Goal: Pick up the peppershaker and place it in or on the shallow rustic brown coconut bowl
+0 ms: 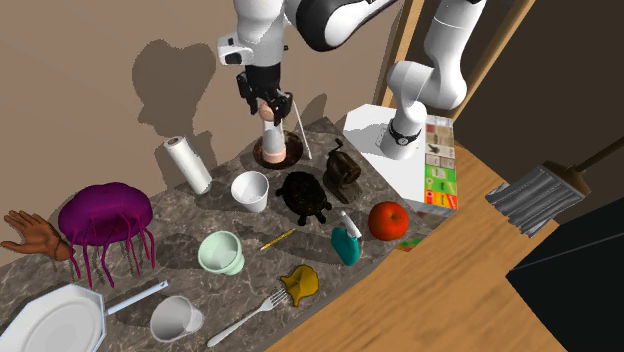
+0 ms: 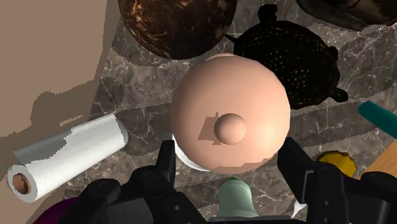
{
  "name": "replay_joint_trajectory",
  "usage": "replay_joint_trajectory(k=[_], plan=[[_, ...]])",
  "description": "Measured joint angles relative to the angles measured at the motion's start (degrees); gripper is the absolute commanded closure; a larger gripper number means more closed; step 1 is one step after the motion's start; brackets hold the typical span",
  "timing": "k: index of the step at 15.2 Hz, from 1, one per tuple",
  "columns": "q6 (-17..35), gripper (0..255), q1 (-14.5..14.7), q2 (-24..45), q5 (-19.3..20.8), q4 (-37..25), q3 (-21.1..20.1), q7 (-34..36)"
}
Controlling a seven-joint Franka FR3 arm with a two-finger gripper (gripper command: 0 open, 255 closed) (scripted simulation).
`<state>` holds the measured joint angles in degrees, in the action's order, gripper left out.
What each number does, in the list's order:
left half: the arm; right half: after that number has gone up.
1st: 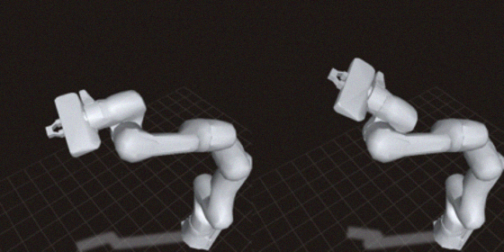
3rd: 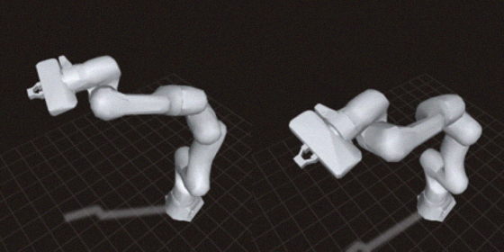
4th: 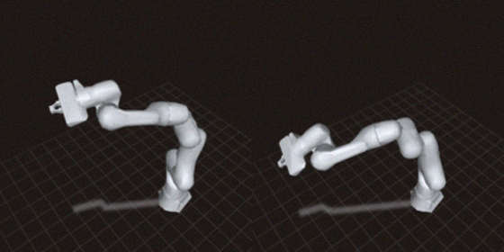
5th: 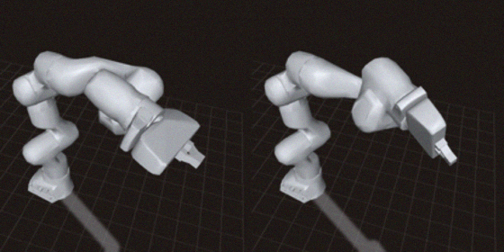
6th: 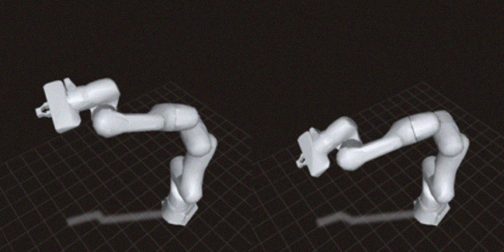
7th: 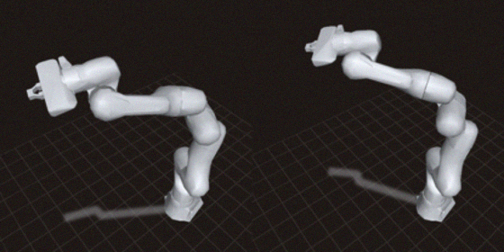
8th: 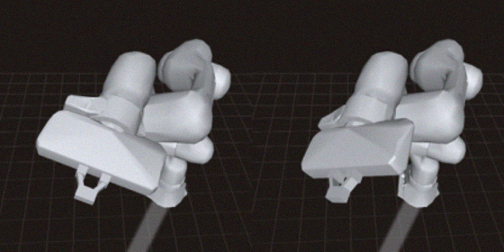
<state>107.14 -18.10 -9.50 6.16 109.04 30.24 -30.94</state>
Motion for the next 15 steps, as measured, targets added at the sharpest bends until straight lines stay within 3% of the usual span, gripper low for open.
replay_joint_trajectory(k=[9, 15], plan=[[-2.2, 255, -4.2, -4.3, 2.2, 0.8, 5.5, -9.2], [1.9, 255, -4.5, -4.7, 2.6, 5.3, 5.8, -9.2]])
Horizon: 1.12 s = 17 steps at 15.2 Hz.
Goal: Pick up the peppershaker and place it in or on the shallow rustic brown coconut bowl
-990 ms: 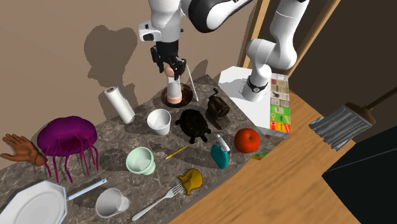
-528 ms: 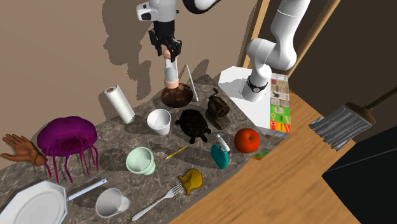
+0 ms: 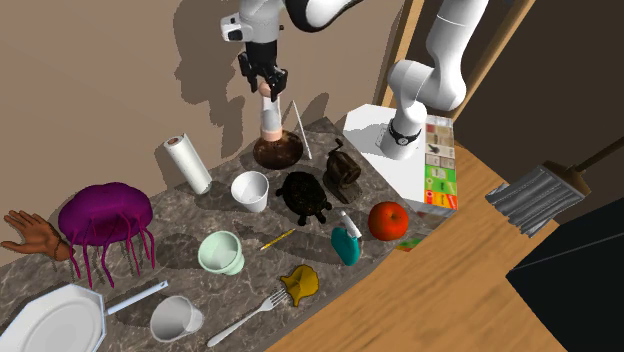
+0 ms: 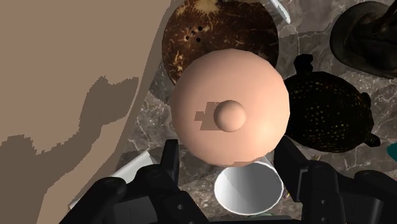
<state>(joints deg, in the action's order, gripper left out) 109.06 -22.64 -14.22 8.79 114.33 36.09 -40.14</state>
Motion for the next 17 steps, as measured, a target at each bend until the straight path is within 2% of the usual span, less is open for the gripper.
replay_joint_trajectory(k=[17], plan=[[13.0, 255, -0.2, 2.7, -0.8, 10.6, 1.9, -0.9]])
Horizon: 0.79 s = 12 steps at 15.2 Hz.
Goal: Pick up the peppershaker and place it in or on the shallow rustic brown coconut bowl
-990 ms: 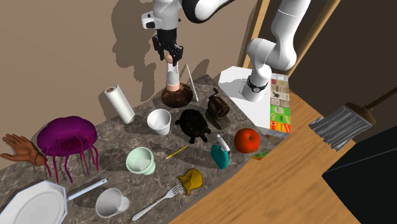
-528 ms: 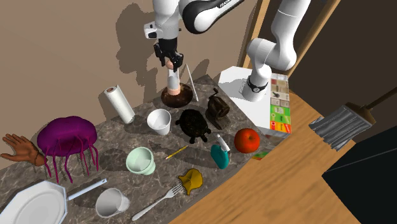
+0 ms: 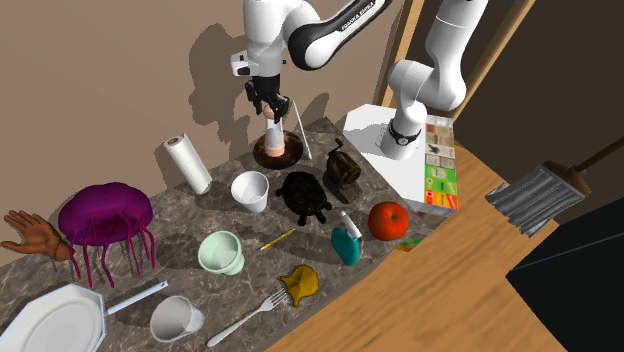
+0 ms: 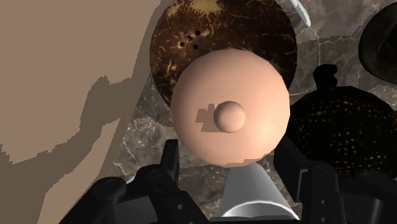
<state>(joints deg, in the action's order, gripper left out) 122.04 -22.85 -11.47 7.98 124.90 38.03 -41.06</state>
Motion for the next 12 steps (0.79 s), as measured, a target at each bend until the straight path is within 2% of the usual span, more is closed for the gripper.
replay_joint_trajectory(k=[3, 9, 10, 12], plan=[[2.4, 255, 0.0, 0.8, -0.3, 1.8, 0.3, -0.2], [3.1, 255, 0.0, 1.1, -0.5, 2.2, 0.5, -0.4], [3.1, 0, 0.0, 1.1, -0.5, 2.2, 0.5, -0.4], [3.1, 0, 0.0, 1.1, -0.5, 2.2, 0.5, -0.4]])
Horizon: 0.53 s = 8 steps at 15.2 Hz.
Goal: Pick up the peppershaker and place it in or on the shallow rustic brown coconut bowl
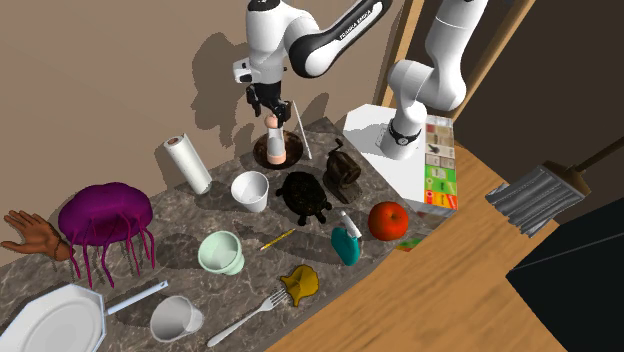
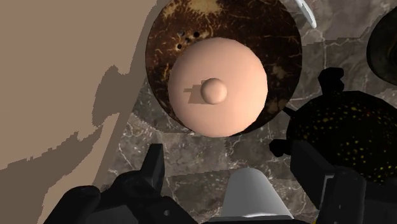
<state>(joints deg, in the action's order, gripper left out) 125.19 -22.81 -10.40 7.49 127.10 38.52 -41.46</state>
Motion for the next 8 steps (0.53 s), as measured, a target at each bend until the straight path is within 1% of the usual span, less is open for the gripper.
replay_joint_trajectory(k=[4, 6, 8], plan=[[0.0, 0, 0.0, 0.0, 0.0, 0.0, 0.0, 0.0], [-2.3, 0, 0.0, -1.0, 0.5, -1.4, -0.6, 0.6], [-5.6, 0, -0.1, -2.4, 1.1, -3.6, -1.1, 1.0]])
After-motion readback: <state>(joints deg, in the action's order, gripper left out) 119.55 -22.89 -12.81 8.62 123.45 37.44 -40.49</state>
